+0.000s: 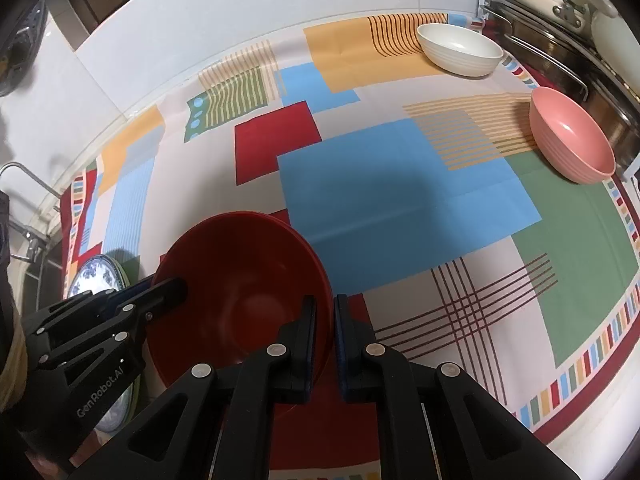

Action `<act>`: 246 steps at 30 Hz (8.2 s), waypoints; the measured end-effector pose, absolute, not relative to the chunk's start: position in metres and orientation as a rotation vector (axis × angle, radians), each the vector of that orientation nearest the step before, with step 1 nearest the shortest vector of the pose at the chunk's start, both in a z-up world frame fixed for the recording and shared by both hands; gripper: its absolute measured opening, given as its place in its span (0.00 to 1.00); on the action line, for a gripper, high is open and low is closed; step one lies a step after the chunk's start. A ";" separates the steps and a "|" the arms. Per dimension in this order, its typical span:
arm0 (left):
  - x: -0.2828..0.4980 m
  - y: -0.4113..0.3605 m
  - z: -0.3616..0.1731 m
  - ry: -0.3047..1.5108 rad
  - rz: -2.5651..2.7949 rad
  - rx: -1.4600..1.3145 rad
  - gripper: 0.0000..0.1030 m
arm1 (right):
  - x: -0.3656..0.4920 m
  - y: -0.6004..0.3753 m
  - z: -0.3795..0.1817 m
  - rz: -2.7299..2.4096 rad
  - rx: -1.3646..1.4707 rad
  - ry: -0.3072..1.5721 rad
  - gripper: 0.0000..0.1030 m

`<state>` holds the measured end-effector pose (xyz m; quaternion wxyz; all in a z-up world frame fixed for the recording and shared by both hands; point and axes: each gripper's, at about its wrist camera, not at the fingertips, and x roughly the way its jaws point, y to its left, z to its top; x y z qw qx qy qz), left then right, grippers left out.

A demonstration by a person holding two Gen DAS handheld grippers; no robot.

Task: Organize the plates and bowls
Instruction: 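Carry the red bowl beside the plate stack, lower it and open both grippers, then move both grippers toward the rim of the pink bowl, then close the left gripper on the pink bowl rim while the right gripper grips it, then carry the pink bowl to the red bowl and lower it inside, then open both grippers and move them toward the white bowl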

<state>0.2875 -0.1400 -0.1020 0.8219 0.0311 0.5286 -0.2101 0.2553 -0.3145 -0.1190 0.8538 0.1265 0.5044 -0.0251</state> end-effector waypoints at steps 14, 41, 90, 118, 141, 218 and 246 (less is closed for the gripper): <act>0.281 -0.154 -0.065 0.965 -0.465 0.139 0.52 | 0.242 -0.331 -0.101 -0.116 0.263 0.971 0.31; 0.302 -0.316 -0.008 0.791 -0.750 0.319 0.54 | 0.204 -0.463 -0.053 -0.423 0.326 0.735 0.41; 0.407 -0.528 -0.120 1.020 -0.924 0.594 0.35 | 0.282 -0.632 -0.140 -0.554 0.522 0.806 0.31; 0.393 -0.489 -0.082 1.031 -0.860 0.521 0.13 | 0.275 -0.610 -0.113 -0.519 0.542 0.807 0.12; 0.351 -0.330 -0.024 0.974 -0.650 0.275 0.13 | 0.257 -0.494 -0.057 -0.308 0.391 0.773 0.12; 0.298 -0.147 -0.051 1.044 -0.513 0.136 0.60 | 0.230 -0.321 -0.091 -0.157 0.287 0.914 0.37; 0.362 -0.260 0.033 0.805 -0.618 0.273 0.61 | 0.261 -0.421 -0.004 -0.321 0.275 0.630 0.50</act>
